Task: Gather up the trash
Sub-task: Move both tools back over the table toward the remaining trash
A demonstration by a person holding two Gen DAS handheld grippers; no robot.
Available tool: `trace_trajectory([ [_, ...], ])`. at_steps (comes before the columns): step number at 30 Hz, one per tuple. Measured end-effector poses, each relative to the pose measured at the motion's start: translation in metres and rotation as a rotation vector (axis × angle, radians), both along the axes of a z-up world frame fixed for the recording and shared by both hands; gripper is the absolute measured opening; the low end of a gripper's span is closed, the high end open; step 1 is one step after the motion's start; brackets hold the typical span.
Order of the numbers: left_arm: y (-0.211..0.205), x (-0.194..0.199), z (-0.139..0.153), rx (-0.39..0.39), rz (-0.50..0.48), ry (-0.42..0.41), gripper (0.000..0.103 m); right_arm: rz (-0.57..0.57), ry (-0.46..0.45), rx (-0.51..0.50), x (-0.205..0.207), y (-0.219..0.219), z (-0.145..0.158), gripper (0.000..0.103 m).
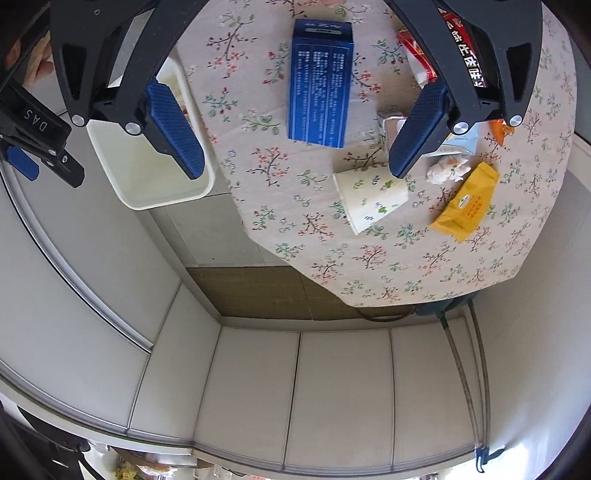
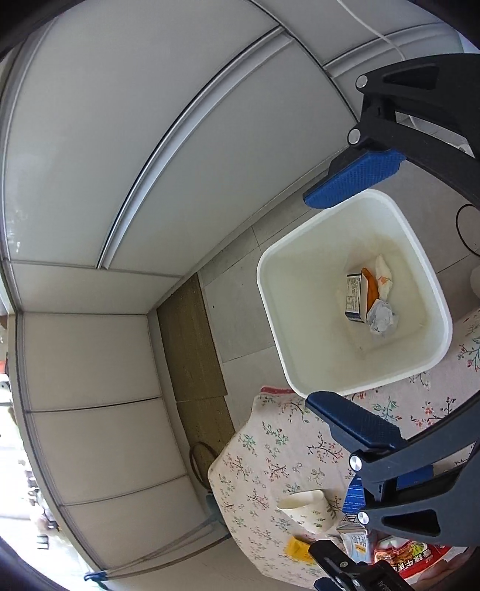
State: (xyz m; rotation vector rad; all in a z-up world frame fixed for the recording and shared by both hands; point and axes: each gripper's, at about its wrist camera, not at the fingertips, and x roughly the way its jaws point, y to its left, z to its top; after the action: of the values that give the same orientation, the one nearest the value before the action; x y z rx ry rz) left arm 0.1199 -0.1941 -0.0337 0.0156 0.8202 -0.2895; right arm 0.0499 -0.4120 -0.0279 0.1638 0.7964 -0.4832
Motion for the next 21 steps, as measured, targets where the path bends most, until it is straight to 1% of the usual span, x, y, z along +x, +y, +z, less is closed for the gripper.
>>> trace_trajectory([
  [2,0.01,0.004,-0.006,0.008,0.01,0.019,0.096,0.02,0.008,-0.023,0.006,0.013,-0.002,0.096],
  [4,0.018,0.009,-0.007,-0.001,0.015,0.043,0.096,0.038,0.019,-0.036,0.011,0.025,-0.003,0.096],
  [7,0.031,0.014,-0.007,-0.013,0.033,0.055,0.096,0.059,0.019,-0.033,0.019,0.04,-0.003,0.096],
  [11,0.044,0.015,-0.008,0.003,0.049,0.06,0.096,0.097,0.009,-0.036,0.03,0.063,0.0,0.096],
  [21,0.101,0.021,-0.005,0.014,0.147,0.067,0.096,0.192,0.008,-0.05,0.053,0.119,0.0,0.096],
])
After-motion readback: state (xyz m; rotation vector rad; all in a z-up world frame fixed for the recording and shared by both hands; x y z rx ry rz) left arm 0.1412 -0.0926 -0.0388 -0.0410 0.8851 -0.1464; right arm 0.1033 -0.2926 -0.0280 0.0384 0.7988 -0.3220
